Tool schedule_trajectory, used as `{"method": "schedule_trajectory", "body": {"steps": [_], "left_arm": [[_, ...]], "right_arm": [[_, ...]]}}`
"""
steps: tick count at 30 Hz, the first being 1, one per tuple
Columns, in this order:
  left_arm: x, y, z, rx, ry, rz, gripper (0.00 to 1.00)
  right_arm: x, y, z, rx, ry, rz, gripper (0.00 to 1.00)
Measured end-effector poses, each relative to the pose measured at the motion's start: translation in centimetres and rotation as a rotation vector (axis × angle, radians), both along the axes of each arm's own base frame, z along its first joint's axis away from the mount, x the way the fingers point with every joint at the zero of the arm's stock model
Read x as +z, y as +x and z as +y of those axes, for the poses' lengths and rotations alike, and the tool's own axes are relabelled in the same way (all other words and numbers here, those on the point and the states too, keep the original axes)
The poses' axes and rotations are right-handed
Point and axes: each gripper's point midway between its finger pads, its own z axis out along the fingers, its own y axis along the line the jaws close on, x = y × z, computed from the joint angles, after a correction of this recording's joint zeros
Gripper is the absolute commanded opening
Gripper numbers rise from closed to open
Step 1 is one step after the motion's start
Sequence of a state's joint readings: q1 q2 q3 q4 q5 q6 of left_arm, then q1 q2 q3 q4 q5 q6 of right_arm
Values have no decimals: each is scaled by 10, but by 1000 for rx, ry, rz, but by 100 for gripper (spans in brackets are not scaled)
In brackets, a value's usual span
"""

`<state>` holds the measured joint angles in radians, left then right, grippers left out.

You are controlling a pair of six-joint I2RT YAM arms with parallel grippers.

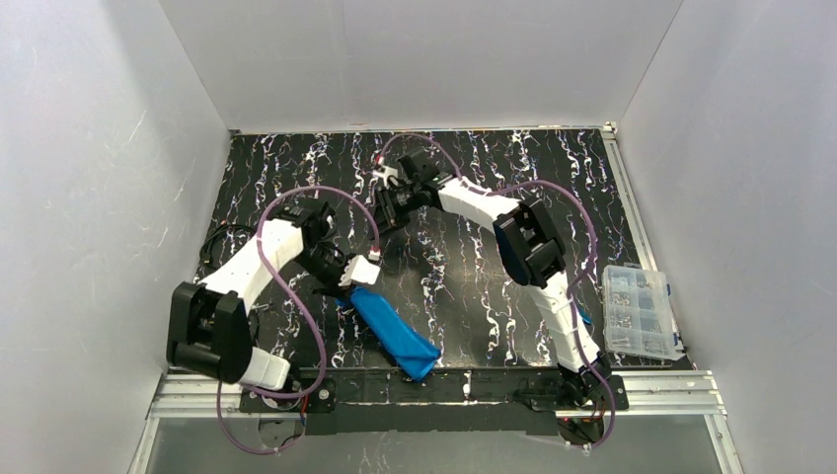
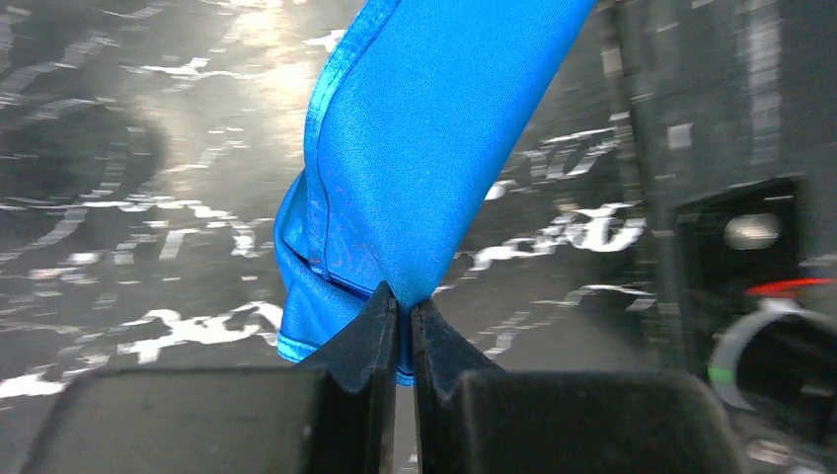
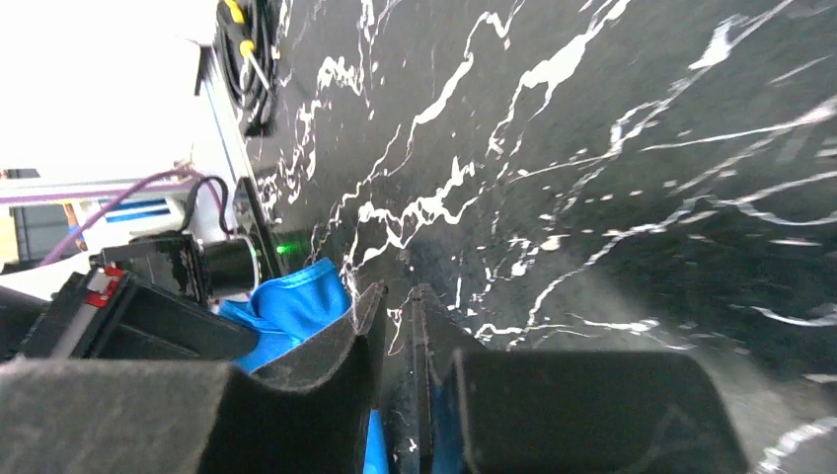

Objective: Fold the napkin into a case and place the utensils inside
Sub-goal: Pick up the smaller rectangle-folded napkin from the center of the board, then turn over the smaller rectangle-folded napkin at the center of the board.

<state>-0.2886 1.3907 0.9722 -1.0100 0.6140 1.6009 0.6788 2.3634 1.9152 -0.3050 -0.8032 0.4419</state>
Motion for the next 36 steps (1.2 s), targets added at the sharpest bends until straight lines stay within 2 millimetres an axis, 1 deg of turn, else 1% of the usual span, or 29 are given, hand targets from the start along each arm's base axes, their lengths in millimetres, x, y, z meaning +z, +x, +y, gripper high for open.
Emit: {"method": "schedule_trajectory", "body": {"steps": [1, 3, 5, 6, 7, 8, 9, 10, 11, 12, 13, 14, 15, 16, 17, 18, 19, 20, 21, 25, 26, 27, 30, 31, 32, 34, 36], "left_arm": [[4, -11, 1, 23, 23, 89, 0], [11, -27, 5, 75, 74, 249, 0], [20, -34, 7, 125, 120, 386, 0], [25, -32, 5, 159, 135, 457, 0], [29, -27, 2, 197, 142, 513, 0], [32, -19, -1, 246, 140, 564, 0], [33, -10, -3, 301, 135, 616, 0], [32, -4, -4, 349, 131, 661, 0], [31, 2, -4, 401, 128, 712, 0], [30, 7, -4, 451, 129, 764, 0], [28, 10, -4, 497, 136, 812, 0], [24, 13, -4, 557, 157, 890, 0], [22, 15, -3, 574, 160, 906, 0], [18, 16, -5, 609, 181, 958, 0], [13, 15, -6, 635, 198, 1005, 0], [8, 14, -7, 656, 220, 1051, 0], [3, 12, -7, 671, 241, 1089, 0], [-1, 11, -7, 683, 255, 1119, 0], [-5, 9, -6, 692, 269, 1148, 0], [-17, 9, 1, 730, 291, 1219, 0], [-19, 10, 3, 741, 294, 1228, 7], [-20, 10, 6, 748, 301, 1235, 14], [-23, 9, 15, 775, 344, 1237, 46], [-23, 9, 17, 779, 354, 1232, 51], [-25, 9, 18, 786, 368, 1225, 62], [-28, 11, 21, 802, 385, 1193, 88], [-28, 15, 24, 815, 387, 1150, 93]], "right_arm": [[-2, -4, 5, 15, -2, -2, 25], [-10, -16, 6, 36, -28, 14, 27], [-19, -23, -1, 33, -56, 27, 32], [-27, -26, -13, 8, -87, 35, 35], [-33, -29, -30, -25, -126, 47, 39], [-36, -30, -51, -67, -164, 52, 45], [-35, -29, -69, -106, -191, 44, 52], [-29, -26, -90, -157, -215, 7, 58], [-18, -23, -112, -212, -227, -49, 63], [2, -22, -132, -261, -224, -145, 67], [19, -19, -145, -299, -215, -204, 69], [43, -19, -151, -315, -184, -298, 72], [68, -22, -151, -312, -138, -392, 74], [92, -28, -149, -295, -89, -478, 74], [109, -33, -145, -269, -47, -544, 75], [124, -39, -141, -237, -7, -601, 75], [132, -45, -136, -194, 26, -640, 74], [134, -50, -133, -158, 42, -653, 73], [132, -54, -130, -118, 52, -655, 72], [99, -63, -124, -11, 32, -568, 64], [87, -65, -123, 9, 20, -532, 62], [81, -67, -123, 16, 13, -511, 61], [64, -73, -123, 11, -6, -442, 60], [62, -74, -124, 8, -11, -429, 61], [61, -76, -123, 6, -14, -419, 63], [60, -75, -122, -4, -15, -411, 66], [58, -74, -122, -8, -23, -405, 68]]}}
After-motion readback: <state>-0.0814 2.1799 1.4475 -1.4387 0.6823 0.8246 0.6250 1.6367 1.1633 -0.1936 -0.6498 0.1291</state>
